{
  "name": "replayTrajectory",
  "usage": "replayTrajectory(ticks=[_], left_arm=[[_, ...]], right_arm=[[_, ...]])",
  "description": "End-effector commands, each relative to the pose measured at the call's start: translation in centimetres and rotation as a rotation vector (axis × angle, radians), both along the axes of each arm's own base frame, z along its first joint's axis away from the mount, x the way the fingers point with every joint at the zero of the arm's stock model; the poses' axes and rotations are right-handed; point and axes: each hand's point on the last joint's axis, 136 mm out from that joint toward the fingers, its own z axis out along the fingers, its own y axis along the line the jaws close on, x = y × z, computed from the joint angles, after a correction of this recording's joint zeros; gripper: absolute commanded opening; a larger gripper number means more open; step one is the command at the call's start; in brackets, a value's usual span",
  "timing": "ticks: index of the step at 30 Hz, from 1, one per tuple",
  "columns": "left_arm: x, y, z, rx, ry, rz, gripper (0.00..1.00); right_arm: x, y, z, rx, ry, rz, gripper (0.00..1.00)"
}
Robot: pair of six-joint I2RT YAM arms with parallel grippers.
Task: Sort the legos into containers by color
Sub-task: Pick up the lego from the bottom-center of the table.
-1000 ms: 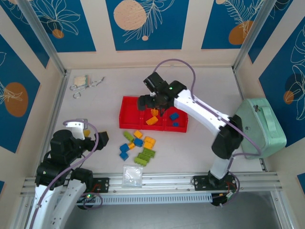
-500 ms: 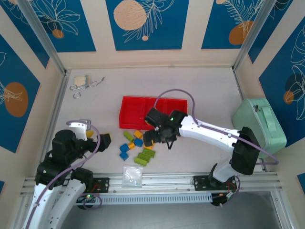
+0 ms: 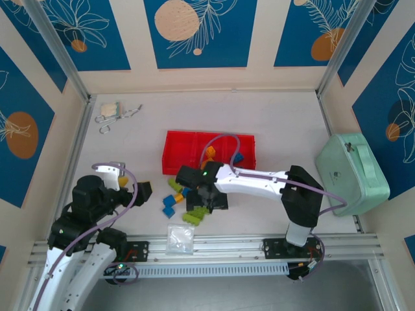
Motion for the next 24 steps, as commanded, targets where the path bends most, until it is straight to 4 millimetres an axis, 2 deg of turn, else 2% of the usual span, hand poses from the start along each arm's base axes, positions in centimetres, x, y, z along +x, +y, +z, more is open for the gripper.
replayTrajectory(ticks=[1,5,11,16,24], left_arm=[[0.1,0.1,0.3,0.017,-0.028,-0.005,0.99],[0.0,0.3,0.6,0.016,-0.046,0.003,0.99],[-0.2,1.0,1.0,0.021,-0.070,0.040,0.99],[-0.3,1.4,1.2,0.024,-0.082,0.057,0.99],[-0.4,1.3,1.2,0.023,-0.085,0.051,0.99]], right_arm=[[-2.2,-0.1,1.2,-0.065,-0.032,-0.238,0.94],[-3.4,2.9,1.0,-0.031,-0.058,-0.315,0.95],[-3.8,6.7,-1.5,0.040,-0.046,-0.368,0.93],[-3.5,6.5,-3.1,-0.008,-0.057,-0.409,0.93],[-2.7,5.9,-4.2,-0.024,-0.103,-0.474,0.87]])
